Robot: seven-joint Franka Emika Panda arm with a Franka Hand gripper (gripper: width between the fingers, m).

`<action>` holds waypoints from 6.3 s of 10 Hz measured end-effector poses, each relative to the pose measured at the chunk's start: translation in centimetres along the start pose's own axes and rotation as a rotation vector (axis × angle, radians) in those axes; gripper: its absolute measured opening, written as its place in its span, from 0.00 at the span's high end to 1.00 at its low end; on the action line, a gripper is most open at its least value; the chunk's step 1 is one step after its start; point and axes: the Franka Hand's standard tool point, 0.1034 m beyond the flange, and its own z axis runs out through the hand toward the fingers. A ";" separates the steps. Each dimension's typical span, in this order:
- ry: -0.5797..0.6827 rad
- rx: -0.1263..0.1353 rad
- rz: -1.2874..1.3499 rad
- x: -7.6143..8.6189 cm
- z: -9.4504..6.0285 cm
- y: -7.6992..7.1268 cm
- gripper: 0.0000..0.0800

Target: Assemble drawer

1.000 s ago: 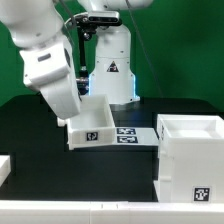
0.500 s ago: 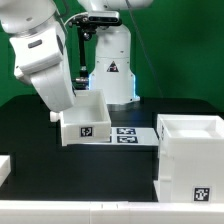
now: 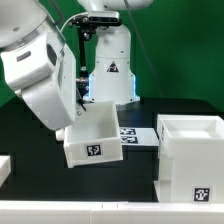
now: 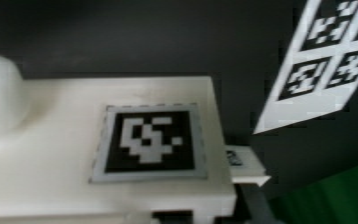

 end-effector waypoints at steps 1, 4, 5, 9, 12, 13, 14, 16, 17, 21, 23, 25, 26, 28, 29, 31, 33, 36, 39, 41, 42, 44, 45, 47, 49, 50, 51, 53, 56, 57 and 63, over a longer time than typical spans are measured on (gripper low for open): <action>-0.047 -0.087 -0.001 -0.2 -1.5 0.5 0.95; -0.050 -0.080 0.003 -0.3 -1.2 0.0 0.95; -0.044 -0.120 -0.054 -0.8 -1.3 0.4 0.95; -0.040 -0.302 -0.091 -2.5 -0.9 3.4 0.95; -0.092 -0.360 -0.053 -1.0 2.1 4.6 0.95; -0.092 -0.364 -0.047 -1.4 1.9 4.5 0.95; -0.092 -0.364 -0.043 -1.5 1.9 4.5 0.95; -0.090 -0.363 -0.042 -1.6 2.0 4.5 0.95; -0.090 -0.362 -0.041 -1.6 2.1 4.5 0.95; -0.097 -0.369 -0.019 0.1 5.4 5.4 0.95; -0.095 -0.368 -0.027 1.3 6.2 5.6 0.95; -0.095 -0.369 -0.019 0.8 6.2 5.5 0.95; -0.095 -0.368 -0.019 0.8 6.2 5.5 0.95; -0.125 -0.397 -0.058 0.7 6.3 5.8 0.95; -0.142 -0.410 -0.076 1.2 7.0 5.8 0.95; -0.149 -0.400 -0.089 1.9 7.7 5.9 0.95; -0.165 -0.390 -0.105 2.4 8.2 6.1 0.95; -0.183 -0.374 -0.137 2.8 9.0 6.0 0.95; -0.199 -0.374 -0.115 3.3 8.8 6.3 0.95; -0.200 -0.367 -0.106 3.2 8.6 6.2 0.95; -0.198 -0.360 -0.103 3.1 8.3 6.1 0.95; -0.197 -0.354 -0.101 3.1 8.2 5.9 0.95; -0.196 -0.354 -0.097 3.1 8.1 5.9 0.95; -0.188 -0.350 -0.074 3.6 7.9 6.2 0.95; -0.173 -0.322 -0.052 4.4 7.4 6.2 0.95; -0.171 -0.315 -0.048 4.5 7.3 6.2 0.95; -0.170 -0.315 -0.046 4.6 7.2 6.1 0.95; -0.168 -0.311 -0.045 4.5 7.6 6.0 0.95; -0.159 -0.306 -0.035 4.3 9.2 6.0 0.95; -0.157 -0.305 -0.036 4.3 9.4 6.0 0.95; -0.155 -0.309 -0.035 4.5 9.6 6.1 0.95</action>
Offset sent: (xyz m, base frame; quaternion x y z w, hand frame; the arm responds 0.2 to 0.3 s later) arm 0.0000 0.0000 0.0000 0.0000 0.0000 0.0000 1.0000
